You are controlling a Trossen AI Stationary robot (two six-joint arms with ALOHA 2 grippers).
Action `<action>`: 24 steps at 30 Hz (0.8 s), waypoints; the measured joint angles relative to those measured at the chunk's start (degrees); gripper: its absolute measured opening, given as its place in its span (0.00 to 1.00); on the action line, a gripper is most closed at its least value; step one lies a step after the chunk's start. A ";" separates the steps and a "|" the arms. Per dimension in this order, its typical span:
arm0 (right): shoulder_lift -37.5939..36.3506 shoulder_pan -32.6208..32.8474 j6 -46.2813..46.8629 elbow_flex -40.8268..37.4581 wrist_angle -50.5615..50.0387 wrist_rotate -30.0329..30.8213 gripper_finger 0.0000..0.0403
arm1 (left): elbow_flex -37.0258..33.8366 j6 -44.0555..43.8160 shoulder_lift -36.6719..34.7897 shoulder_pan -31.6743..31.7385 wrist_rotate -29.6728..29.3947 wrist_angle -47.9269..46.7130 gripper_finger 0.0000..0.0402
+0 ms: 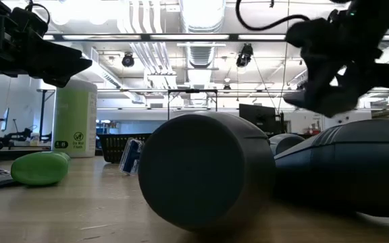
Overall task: Pick & Place Travel size toiletries
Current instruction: Put the gray deodorant into the right black bin
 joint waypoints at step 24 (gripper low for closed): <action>-9.85 -27.17 -14.70 -2.07 1.02 -5.66 0.51 | 0.00 0.00 -0.01 0.01 0.00 -0.01 0.54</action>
